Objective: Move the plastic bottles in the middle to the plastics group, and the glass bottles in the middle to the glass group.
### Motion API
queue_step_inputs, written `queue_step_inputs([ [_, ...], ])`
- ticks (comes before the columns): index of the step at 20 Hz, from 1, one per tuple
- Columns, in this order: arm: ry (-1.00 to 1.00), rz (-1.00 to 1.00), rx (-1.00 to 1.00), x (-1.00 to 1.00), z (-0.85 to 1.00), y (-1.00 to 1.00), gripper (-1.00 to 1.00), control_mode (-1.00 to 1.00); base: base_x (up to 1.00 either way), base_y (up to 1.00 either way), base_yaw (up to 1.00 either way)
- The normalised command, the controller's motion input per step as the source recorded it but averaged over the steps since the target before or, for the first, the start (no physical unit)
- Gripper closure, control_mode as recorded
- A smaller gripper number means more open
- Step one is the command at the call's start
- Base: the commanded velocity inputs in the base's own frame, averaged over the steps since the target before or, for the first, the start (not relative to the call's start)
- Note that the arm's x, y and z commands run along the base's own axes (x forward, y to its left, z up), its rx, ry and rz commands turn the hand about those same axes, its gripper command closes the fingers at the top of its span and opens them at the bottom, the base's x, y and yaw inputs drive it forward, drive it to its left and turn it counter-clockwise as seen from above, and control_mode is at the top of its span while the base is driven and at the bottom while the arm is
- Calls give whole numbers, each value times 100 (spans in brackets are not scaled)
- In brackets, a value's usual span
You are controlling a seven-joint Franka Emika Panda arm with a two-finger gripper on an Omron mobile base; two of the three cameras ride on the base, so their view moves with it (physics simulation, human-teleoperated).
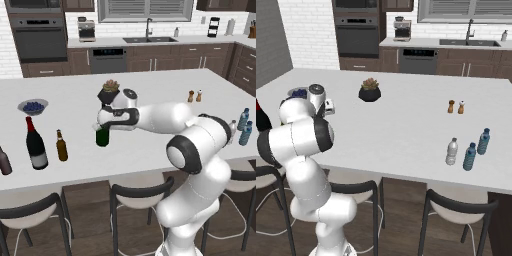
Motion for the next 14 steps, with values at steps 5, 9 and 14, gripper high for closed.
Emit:
queue_step_inputs([
  [5,-2,33,3,-13,0,59,100,-100,0,0,0],
  [9,-1,27,1,-9,-3,48,100,-100,0,0,0],
  [14,0,17,0,-1,0,35,100,-100,0,0,0],
])
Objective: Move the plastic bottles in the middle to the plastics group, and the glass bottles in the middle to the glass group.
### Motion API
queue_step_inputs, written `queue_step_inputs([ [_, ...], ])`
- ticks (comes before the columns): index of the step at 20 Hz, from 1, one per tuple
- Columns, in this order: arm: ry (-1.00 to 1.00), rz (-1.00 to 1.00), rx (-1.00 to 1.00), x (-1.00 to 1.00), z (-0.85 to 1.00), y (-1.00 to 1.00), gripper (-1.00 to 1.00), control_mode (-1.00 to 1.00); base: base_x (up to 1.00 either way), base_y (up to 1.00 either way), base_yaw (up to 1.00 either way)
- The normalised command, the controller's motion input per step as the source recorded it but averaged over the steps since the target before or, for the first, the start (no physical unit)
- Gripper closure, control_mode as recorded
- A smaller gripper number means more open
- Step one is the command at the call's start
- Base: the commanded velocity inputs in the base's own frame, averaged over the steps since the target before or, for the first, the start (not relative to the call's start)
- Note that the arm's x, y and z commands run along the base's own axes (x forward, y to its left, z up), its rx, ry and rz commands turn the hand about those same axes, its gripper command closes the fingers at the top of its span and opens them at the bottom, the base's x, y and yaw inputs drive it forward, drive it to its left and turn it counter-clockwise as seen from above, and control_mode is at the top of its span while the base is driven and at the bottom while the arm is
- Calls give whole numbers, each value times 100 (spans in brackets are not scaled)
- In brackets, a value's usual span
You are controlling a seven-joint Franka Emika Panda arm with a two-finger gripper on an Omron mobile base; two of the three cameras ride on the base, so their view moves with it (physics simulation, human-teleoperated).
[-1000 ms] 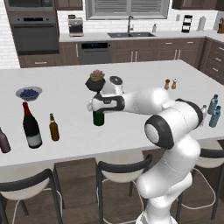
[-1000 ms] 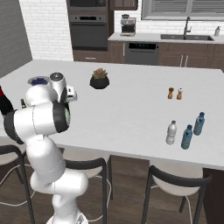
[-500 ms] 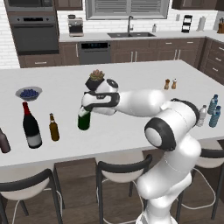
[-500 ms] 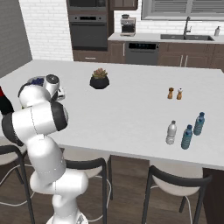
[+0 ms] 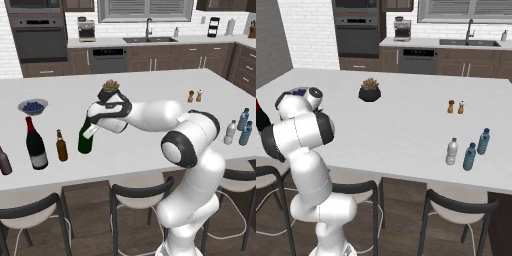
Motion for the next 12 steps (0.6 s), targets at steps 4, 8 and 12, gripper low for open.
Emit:
queue_step_inputs([
  [4,0,9,0,0,0,21,100,-100,0,0,0],
  [8,0,2,-3,0,0,9,100,-100,0,0,0],
  [12,4,0,-11,13,0,7,100,-100,0,0,0],
])
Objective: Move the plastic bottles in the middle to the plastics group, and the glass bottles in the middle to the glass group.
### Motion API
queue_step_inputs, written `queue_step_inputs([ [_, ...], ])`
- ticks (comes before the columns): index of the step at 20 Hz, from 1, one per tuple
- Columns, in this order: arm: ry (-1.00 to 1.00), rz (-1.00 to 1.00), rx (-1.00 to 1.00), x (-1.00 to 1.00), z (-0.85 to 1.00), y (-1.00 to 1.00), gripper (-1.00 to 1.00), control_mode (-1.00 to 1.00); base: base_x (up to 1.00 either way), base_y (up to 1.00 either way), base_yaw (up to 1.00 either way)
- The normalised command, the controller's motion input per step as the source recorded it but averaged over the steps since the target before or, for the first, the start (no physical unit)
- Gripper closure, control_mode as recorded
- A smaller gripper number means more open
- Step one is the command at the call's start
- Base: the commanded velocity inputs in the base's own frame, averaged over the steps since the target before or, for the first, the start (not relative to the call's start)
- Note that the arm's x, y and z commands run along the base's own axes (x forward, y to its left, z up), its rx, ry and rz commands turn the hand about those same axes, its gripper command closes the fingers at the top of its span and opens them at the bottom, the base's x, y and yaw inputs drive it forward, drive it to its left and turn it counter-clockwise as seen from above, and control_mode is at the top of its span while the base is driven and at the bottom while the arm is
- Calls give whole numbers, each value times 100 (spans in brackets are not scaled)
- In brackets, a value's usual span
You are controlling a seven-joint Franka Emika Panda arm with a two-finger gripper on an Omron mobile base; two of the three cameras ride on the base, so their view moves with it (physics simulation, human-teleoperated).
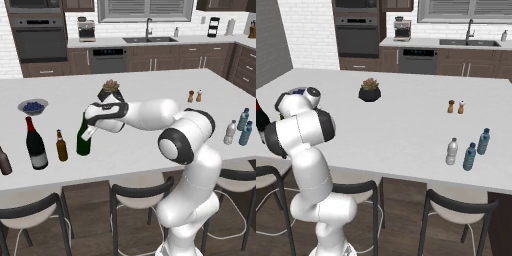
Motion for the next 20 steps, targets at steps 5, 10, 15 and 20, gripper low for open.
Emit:
queue_step_inputs([
  [5,1,1,-1,17,0,17,100,-100,0,0,0],
  [10,0,2,0,1,-16,13,100,-100,0,0,0],
  [15,2,2,0,6,-47,10,100,-100,0,0,0],
  [20,0,0,0,4,-46,2,100,-100,0,0,0],
])
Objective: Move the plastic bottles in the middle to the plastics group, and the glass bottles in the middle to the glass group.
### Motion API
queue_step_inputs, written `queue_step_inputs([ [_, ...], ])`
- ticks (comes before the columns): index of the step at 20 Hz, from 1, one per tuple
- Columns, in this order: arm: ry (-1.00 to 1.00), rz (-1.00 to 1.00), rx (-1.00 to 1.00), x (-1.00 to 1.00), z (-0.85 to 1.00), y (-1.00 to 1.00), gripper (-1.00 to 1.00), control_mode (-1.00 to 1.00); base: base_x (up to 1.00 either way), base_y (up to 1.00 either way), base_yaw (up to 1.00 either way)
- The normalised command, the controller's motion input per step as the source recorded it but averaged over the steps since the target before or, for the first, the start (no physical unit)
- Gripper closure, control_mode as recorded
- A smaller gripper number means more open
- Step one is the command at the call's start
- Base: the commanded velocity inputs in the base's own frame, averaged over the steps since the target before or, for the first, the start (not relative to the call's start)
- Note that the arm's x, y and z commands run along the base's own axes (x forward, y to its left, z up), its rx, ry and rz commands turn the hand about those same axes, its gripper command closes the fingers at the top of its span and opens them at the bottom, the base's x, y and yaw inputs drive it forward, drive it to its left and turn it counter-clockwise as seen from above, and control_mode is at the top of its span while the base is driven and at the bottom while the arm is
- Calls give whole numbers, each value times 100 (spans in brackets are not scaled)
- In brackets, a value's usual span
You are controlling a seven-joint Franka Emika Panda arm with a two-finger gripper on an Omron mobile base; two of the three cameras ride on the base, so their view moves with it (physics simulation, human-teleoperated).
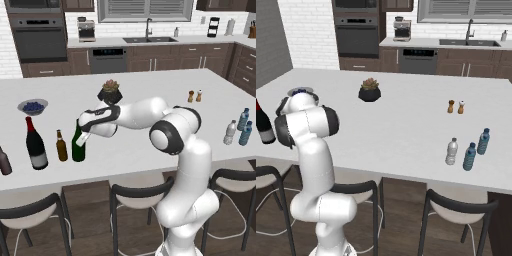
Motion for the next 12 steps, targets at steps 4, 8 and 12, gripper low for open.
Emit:
queue_step_inputs([
  [4,0,0,0,0,-31,3,100,-100,0,0,0],
  [8,2,0,-2,0,-13,4,100,-100,0,0,0],
  [12,0,0,-1,0,0,8,100,-100,0,0,0],
])
